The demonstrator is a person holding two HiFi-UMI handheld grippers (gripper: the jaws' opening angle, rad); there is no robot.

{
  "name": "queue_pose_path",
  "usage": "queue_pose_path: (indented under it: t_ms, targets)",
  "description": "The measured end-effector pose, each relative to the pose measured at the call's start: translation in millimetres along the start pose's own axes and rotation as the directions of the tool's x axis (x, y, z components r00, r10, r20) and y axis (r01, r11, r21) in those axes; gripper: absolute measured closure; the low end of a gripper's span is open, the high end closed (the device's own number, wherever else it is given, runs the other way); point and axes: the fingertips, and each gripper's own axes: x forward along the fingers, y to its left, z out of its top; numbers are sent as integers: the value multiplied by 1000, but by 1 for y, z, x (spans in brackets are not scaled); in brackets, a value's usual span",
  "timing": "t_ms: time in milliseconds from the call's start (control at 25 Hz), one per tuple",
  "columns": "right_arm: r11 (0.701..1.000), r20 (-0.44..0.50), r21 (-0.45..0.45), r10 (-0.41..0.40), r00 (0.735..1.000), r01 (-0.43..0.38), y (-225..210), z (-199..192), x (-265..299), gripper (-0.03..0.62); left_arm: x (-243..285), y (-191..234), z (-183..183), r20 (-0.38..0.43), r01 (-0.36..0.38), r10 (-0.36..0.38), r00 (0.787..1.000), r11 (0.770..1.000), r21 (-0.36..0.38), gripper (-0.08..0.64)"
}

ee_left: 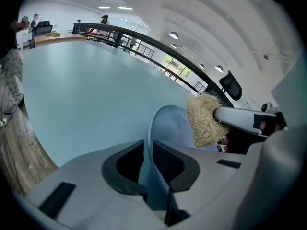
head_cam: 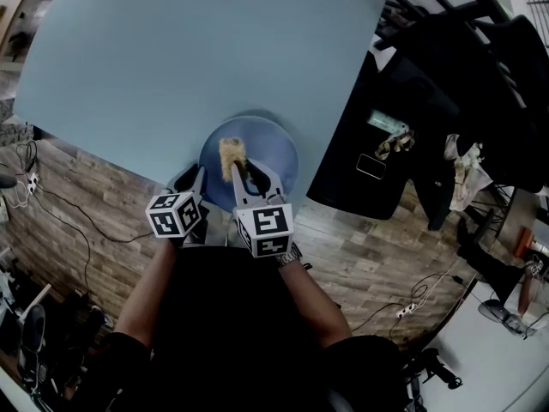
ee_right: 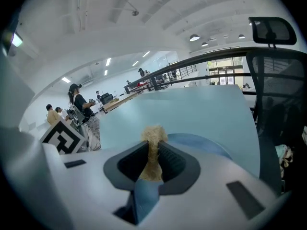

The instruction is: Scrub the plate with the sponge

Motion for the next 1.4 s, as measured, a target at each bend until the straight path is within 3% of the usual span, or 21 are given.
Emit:
queue_pose_path:
  t_ms: [440,880,1400]
  targets:
    - [998,-55,-26,48,997,-49,8,-4,29,527,3,2,0,-17,-68,68,998,998,4,554]
    - [998,-120,-38,49,992,-54,9,-20,51,527,2,5,-1,-20,-90,89,996,996,-27,555]
    - [999,-122,40,9,993,-4,-17,-13,60,528,4,6,0,-21,-101,101,995,995,-8,555]
